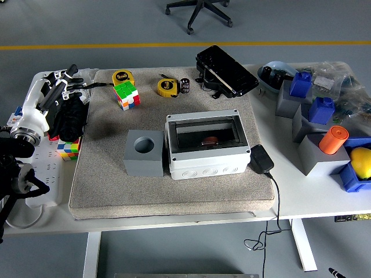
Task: Fetch the battery,place it into the box,close the lid of the box
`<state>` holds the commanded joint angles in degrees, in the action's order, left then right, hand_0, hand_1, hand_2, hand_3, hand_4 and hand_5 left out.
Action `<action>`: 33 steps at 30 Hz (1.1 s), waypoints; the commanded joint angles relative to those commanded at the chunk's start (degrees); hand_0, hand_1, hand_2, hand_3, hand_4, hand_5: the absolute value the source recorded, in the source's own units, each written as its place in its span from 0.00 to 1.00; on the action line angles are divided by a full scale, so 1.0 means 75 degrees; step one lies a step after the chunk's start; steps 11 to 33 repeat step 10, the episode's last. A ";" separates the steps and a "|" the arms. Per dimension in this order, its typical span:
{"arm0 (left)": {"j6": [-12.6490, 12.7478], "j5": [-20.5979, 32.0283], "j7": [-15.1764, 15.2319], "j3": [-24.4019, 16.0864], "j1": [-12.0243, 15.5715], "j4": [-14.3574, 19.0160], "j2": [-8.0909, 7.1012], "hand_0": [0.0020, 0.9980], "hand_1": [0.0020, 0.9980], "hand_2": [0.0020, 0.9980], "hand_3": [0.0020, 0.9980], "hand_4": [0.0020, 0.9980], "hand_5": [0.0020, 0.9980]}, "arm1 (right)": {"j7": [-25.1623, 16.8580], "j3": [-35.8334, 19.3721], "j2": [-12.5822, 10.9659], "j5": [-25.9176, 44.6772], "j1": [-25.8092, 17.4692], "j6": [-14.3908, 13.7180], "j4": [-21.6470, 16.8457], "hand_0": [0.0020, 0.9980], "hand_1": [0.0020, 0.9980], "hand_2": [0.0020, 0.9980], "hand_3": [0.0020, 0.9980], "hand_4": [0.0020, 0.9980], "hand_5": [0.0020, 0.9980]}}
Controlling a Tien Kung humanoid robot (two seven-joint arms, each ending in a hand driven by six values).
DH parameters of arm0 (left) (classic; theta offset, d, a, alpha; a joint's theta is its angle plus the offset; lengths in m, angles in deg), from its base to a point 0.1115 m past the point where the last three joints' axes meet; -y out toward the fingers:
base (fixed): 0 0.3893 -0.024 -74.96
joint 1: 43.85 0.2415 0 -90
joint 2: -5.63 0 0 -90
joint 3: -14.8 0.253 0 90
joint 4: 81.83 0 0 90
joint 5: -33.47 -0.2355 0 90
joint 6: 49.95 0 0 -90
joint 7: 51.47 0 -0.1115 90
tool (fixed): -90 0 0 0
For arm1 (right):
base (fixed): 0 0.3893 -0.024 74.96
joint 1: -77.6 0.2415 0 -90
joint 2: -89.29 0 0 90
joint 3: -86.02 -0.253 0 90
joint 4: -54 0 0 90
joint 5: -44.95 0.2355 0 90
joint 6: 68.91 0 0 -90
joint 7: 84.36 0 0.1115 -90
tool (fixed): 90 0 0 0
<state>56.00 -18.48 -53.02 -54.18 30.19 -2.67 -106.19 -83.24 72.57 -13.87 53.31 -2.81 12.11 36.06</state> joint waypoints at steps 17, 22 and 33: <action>-0.0003 -0.0025 0.0010 0.0046 0.0092 -0.0001 -0.0039 0.52 0.61 0.60 0.67 0.99 0.66 | 0.0036 0.0170 -0.0106 0.0001 -0.0069 0.0016 -0.0003 0.58 0.64 0.66 0.58 0.94 0.50; -0.0003 -0.0025 0.0010 0.0046 0.0092 -0.0001 -0.0039 0.52 0.61 0.60 0.67 0.99 0.66 | 0.0036 0.0170 -0.0106 0.0001 -0.0069 0.0016 -0.0003 0.58 0.64 0.66 0.58 0.94 0.50; -0.0003 -0.0025 0.0010 0.0046 0.0092 -0.0001 -0.0039 0.52 0.61 0.60 0.67 0.99 0.66 | 0.0036 0.0170 -0.0106 0.0001 -0.0069 0.0016 -0.0003 0.58 0.64 0.66 0.58 0.94 0.50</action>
